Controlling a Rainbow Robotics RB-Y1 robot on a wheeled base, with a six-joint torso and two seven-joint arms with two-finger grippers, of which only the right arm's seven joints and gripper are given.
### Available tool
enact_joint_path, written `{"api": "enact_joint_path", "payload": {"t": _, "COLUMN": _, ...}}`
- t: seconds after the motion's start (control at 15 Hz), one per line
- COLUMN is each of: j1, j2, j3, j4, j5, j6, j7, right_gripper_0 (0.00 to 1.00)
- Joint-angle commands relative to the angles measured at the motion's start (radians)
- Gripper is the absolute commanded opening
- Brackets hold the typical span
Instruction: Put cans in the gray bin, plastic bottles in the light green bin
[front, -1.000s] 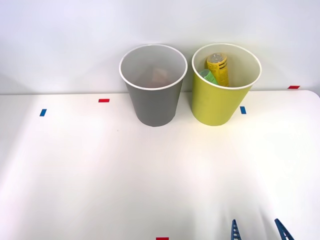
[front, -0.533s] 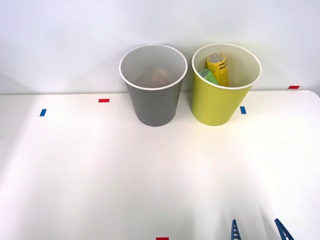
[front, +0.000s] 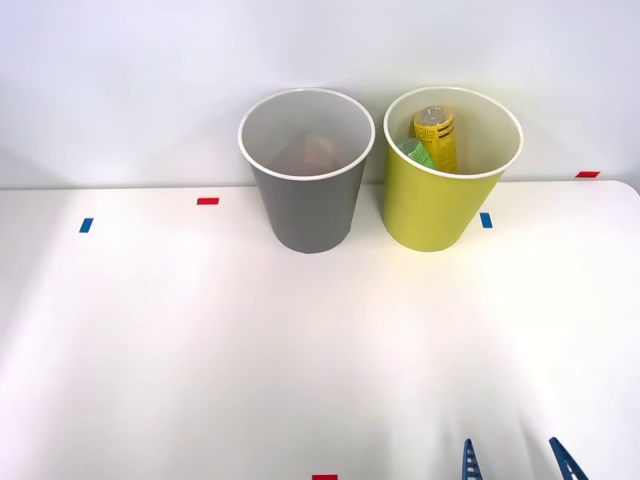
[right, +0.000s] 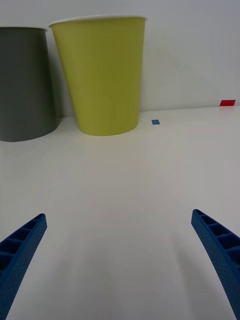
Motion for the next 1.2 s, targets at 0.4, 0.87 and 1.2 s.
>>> {"api": "enact_joint_path", "payload": {"t": 0.4, "j1": 0.0, "j2": 0.0, "j3": 0.0, "j4": 0.0, "j5": 0.0, "j6": 0.0, "j7": 0.0, "right_gripper_0": 1.0}}
{"api": "enact_joint_path", "payload": {"t": 0.87, "j1": 0.0, "j2": 0.0, "j3": 0.0, "j4": 0.0, "j5": 0.0, "j6": 0.0, "j7": 0.0, "right_gripper_0": 1.0}}
{"api": "enact_joint_path", "payload": {"t": 1.2, "j1": 0.0, "j2": 0.0, "j3": 0.0, "j4": 0.0, "j5": 0.0, "j6": 0.0, "j7": 0.0, "right_gripper_0": 1.0}}
